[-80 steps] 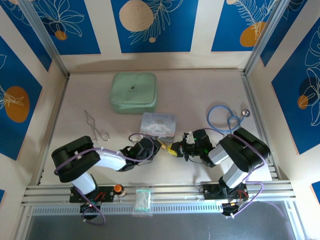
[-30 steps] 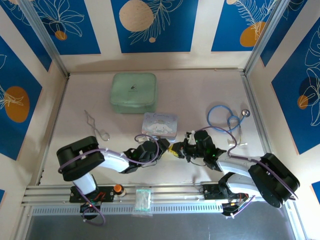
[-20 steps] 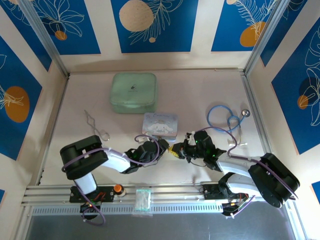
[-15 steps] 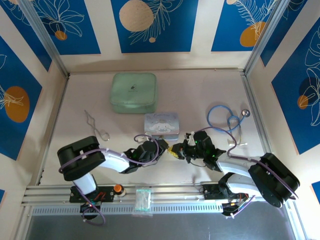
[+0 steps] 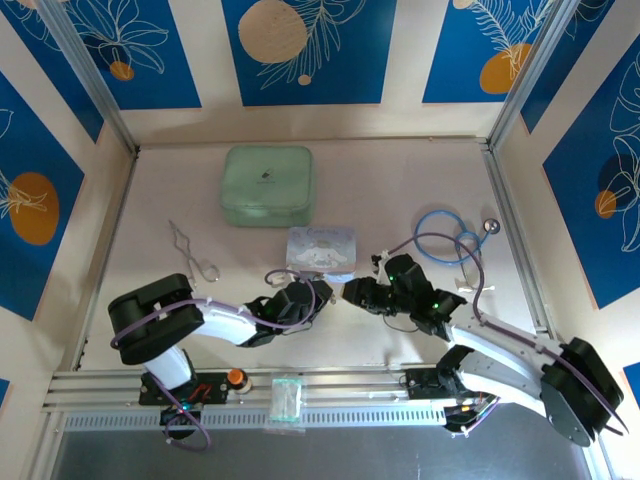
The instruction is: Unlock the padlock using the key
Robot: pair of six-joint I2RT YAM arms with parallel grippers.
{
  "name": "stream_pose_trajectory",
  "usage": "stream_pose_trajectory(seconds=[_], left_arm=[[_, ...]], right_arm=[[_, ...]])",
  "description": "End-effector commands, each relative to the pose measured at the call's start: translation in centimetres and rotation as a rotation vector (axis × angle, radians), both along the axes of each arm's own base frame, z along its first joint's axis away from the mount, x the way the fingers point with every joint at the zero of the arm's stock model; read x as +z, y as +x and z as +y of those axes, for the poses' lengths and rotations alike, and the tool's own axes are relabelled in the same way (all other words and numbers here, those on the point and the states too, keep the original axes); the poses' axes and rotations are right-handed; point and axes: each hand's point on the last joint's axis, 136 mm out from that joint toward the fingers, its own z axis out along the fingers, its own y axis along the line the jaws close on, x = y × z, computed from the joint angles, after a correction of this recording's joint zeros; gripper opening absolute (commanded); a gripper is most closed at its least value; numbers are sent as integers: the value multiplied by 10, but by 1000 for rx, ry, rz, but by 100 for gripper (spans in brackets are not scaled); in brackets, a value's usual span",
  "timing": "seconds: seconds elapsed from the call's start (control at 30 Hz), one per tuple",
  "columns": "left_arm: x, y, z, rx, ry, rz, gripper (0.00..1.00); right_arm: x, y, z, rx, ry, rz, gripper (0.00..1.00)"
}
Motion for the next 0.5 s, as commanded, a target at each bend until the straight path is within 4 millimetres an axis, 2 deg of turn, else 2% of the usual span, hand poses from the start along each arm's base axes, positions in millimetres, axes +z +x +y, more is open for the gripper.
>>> stream_pose_trajectory(seconds=[0.0, 0.13, 0.2, 0.27, 0.33, 0.4, 0.47], left_arm=[[12, 0, -12, -21, -27, -7, 4], [13, -1, -17, -33, -44, 4, 3], [13, -2, -17, -35, -44, 16, 1], [12, -4, -16, -36, -42, 26, 0], [12, -5, -16, -36, -44, 31, 0], [14, -5, -15, -38, -47, 31, 0], [16, -5, -15, -42, -48, 33, 0]], right_arm=[[-28, -10, -28, 135, -294, -119, 42], [-26, -11, -19, 239, -379, -179, 52], [-27, -12, -11, 287, -404, -206, 65], [-28, -12, -5, 319, -431, -226, 66], [-28, -13, 3, 356, -451, -270, 59], [-26, -16, 13, 405, -457, -322, 42], [-24, -13, 17, 401, -478, -352, 37]])
